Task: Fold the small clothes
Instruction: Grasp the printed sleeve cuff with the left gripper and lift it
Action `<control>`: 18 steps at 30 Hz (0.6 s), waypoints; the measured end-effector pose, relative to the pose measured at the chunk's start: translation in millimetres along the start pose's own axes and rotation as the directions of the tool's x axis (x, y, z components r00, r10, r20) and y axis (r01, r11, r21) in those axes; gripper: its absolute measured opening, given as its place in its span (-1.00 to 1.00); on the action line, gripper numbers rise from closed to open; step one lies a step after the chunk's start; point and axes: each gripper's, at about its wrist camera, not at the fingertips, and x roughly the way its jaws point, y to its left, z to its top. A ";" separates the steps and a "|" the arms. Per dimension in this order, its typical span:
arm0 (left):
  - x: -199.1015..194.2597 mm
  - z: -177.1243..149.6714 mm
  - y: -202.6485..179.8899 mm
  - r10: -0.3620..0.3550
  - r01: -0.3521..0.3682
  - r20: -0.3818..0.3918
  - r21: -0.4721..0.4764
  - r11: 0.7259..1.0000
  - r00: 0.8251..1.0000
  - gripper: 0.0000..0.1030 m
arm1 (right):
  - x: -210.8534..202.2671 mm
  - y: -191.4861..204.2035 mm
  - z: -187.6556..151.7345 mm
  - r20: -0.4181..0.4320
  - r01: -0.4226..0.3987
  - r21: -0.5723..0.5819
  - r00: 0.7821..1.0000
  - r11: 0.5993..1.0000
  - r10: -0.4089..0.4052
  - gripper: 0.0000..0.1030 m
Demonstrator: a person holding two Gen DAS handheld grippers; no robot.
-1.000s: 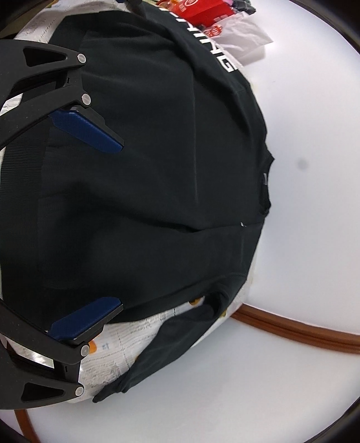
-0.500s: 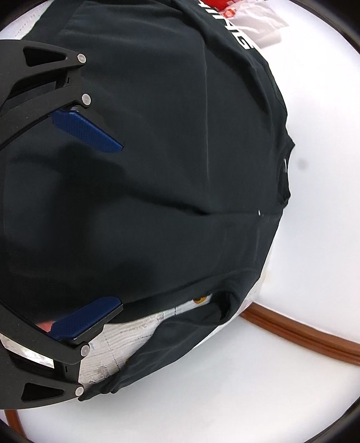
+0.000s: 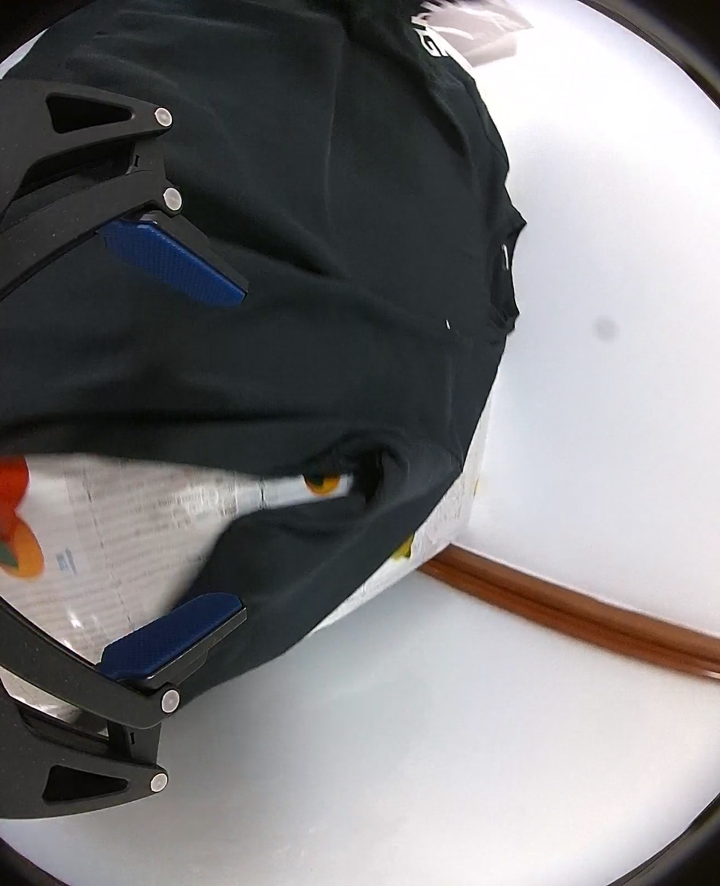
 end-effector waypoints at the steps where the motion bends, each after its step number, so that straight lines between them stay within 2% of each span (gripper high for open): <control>1: 11.2 2.6 -25.2 -0.029 0.030 -0.011 0.034 0.999 1.000 -0.86 | 1.2 -4.6 -0.8 -0.001 0.009 0.002 1.000 1.000 -0.009 0.98; 5: 50.2 -8.0 -96.0 -0.090 0.099 -0.065 0.150 0.984 0.994 -0.86 | 9.3 -23.4 -10.6 -0.022 0.010 0.025 1.000 1.000 -0.010 0.98; 7: 69.4 -19.7 -116.0 -0.101 0.120 -0.111 0.174 0.978 0.989 -0.86 | 13.5 -27.7 -19.3 -0.039 0.015 0.027 0.999 1.000 -0.014 0.98; 12: 102.7 -46.1 -130.6 -0.087 0.122 -0.210 0.159 0.980 0.974 -0.86 | 20.9 -36.2 -44.3 -0.089 0.019 0.023 0.996 1.000 -0.017 0.98; 16: 104.5 -50.7 -131.0 -0.071 0.110 -0.241 0.153 0.982 0.968 -0.83 | 25.2 -37.8 -56.0 -0.116 0.023 0.026 0.993 0.999 -0.020 0.98; 17: 102.5 -50.3 -130.8 -0.072 0.113 -0.251 0.152 0.982 0.965 -0.75 | 23.0 -37.4 -58.6 -0.121 0.024 0.029 0.992 0.999 -0.021 0.98; 18: 101.3 -49.3 -131.6 -0.082 0.124 -0.262 0.147 0.981 0.962 -0.54 | 23.5 -36.9 -59.6 -0.122 0.023 0.030 0.992 0.999 -0.019 0.98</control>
